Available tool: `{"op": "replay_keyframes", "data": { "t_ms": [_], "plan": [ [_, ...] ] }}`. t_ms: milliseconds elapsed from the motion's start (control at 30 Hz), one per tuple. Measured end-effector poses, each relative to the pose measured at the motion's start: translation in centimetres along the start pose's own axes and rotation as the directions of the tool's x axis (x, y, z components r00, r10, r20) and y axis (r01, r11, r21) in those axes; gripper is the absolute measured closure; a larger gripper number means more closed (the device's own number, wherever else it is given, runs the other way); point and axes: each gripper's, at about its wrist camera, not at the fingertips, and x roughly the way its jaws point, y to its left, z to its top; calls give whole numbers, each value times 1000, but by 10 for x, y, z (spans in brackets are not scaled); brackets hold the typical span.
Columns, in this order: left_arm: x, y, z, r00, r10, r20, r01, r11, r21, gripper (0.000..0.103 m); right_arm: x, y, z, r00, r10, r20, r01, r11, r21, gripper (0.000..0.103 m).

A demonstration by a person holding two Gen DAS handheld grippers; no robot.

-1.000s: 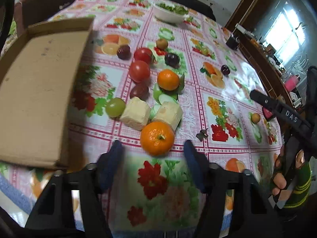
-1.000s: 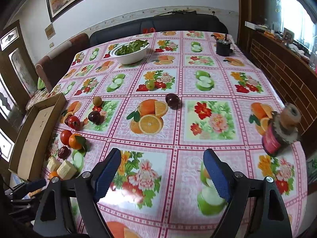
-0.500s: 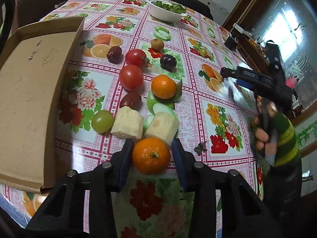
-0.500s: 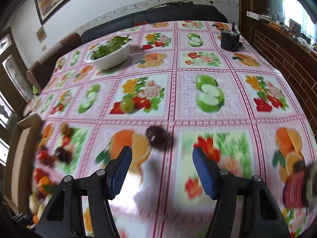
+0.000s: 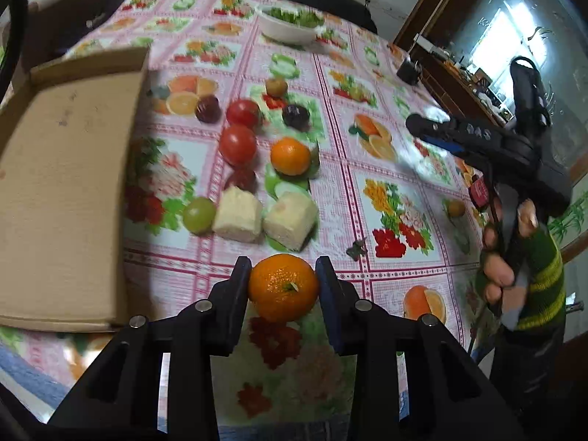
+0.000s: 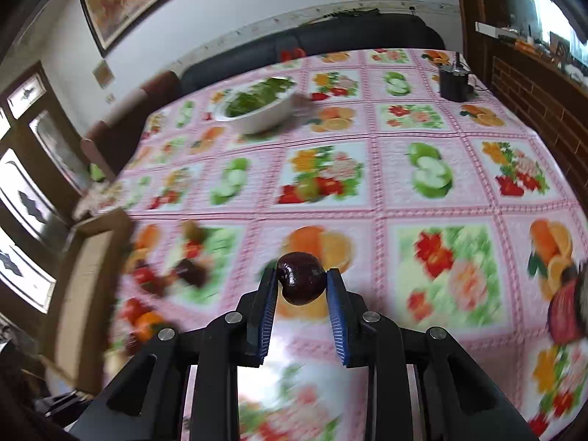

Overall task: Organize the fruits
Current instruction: 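Grasp the mandarin orange with the left tool while the right tool grasps a dark plum, then carry the mandarin into the box and open the left tool while the right tool releases the plum there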

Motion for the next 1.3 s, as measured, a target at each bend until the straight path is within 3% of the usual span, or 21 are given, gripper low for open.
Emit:
{"op": "replay_keyframes", "data": {
  "t_ms": [333, 567, 767, 1033, 1300],
  "plan": [
    [-32, 30, 13, 994, 56, 97, -46, 993, -109, 70, -33, 62, -11, 996, 85, -14, -86, 989, -123, 75],
    [-45, 43, 15, 976, 183, 114, -169, 978, -126, 70, -51, 96, -15, 977, 211, 0, -209, 967, -148, 76],
    [-45, 52, 15, 968, 229, 103, -213, 966, -150, 70, -45, 104, -26, 966, 256, -26, -257, 959, -117, 76],
    [-50, 55, 20, 938, 322, 130, -300, 940, -162, 70, -38, 101, -33, 959, 282, -45, -284, 955, -83, 76],
    [-54, 60, 24, 928, 347, 136, -325, 932, -160, 70, -36, 110, -31, 953, 300, -33, -302, 950, -78, 76]
  ]
}}
